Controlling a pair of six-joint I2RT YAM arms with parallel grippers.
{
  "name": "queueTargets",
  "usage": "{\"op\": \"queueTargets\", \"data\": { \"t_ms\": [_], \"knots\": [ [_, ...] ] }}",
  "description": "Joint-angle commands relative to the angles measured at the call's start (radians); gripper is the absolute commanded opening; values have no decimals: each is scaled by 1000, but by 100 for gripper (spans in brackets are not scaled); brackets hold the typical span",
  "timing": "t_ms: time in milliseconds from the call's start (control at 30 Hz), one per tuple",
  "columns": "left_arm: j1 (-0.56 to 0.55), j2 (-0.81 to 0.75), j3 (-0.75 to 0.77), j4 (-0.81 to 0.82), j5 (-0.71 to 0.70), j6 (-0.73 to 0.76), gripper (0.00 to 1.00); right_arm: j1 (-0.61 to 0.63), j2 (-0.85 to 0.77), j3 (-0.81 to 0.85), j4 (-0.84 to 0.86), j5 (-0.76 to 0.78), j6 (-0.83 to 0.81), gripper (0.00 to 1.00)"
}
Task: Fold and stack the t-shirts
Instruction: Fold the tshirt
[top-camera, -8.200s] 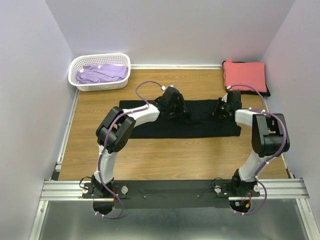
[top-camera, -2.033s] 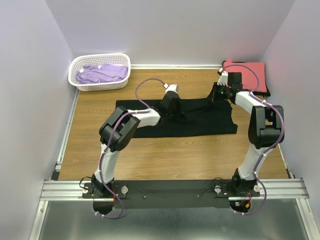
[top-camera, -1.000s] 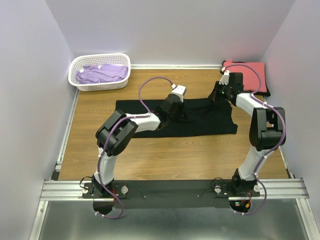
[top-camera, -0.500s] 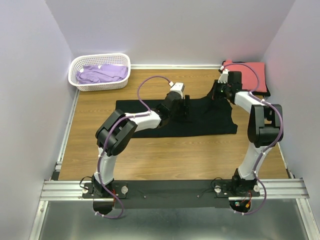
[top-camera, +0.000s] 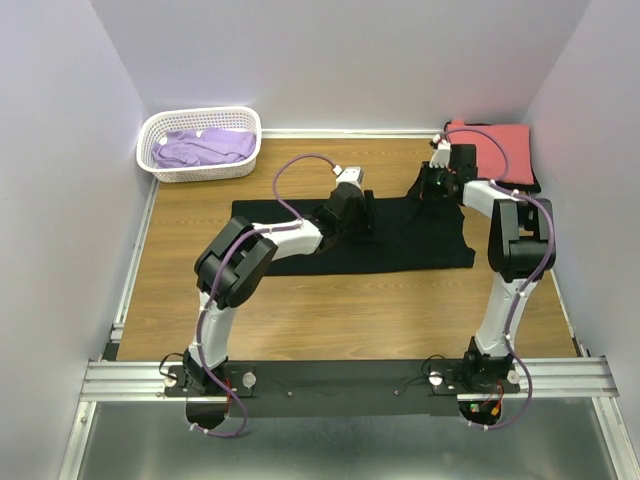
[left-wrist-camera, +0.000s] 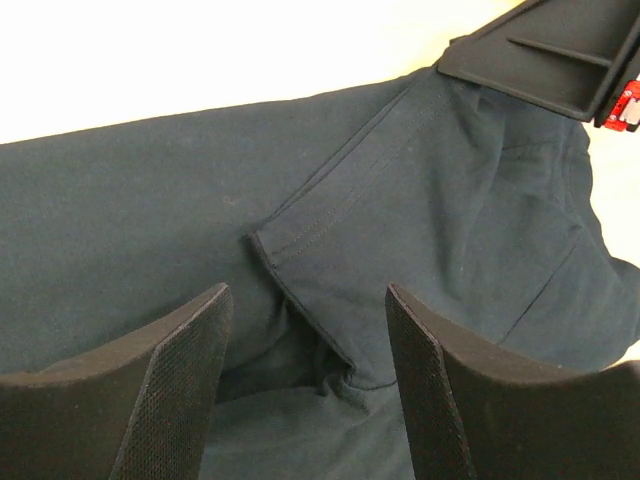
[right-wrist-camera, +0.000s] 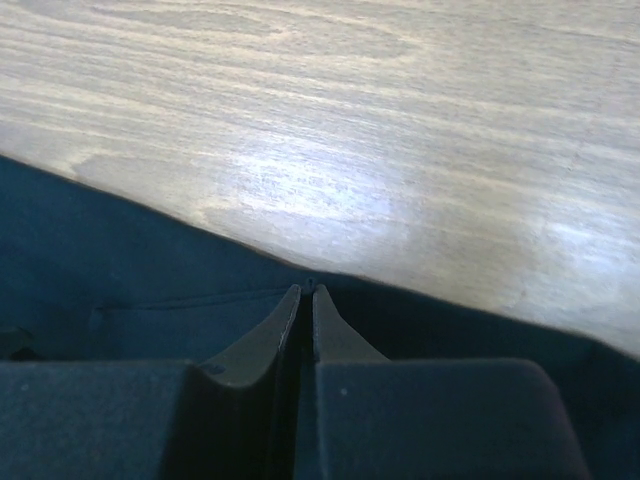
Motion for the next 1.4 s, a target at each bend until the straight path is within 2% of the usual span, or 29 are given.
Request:
{"op": "queueTargets", "data": {
  "t_ms": [0, 67, 133, 200, 333, 400, 500, 633, 1067, 1167, 1200, 1367],
  "knots": [
    [-1, 35, 31, -21, -18, -26, 72, -1, 41, 38, 28, -42, -14, 16],
    [2, 52, 48, -37, -14, -29, 72, 1, 41, 36, 28, -10, -8, 18],
    [4, 64, 69, -50, -14, -38, 73, 1, 36, 35, 28, 19, 1, 25],
    [5, 82, 92, -70, -12, -51, 73, 1, 13, 26, 28, 38, 3, 38],
    [10, 110, 132, -96, -5, -72, 71, -1, -58, -6, 29, 81, 20, 52],
    [12, 128, 149, -110, -3, -80, 67, -1, -91, -34, 28, 113, 26, 61],
    [12, 142, 169, -113, 0, -89, 59, -1, -149, -69, 28, 136, 31, 67],
    [13, 162, 197, -131, -9, -94, 48, -1, -220, -118, 28, 159, 44, 68],
    [15, 200, 247, -231, -86, -120, 47, 1, -252, -223, 61, 205, 86, 68],
    [15, 199, 249, -234, -91, -124, 32, -1, -246, -237, 74, 216, 100, 68],
    [15, 197, 248, -234, -94, -126, 24, -1, -246, -241, 78, 217, 100, 67],
    [15, 141, 214, -237, -130, -130, 15, -2, -246, -253, 87, 222, 110, 67]
  ]
}}
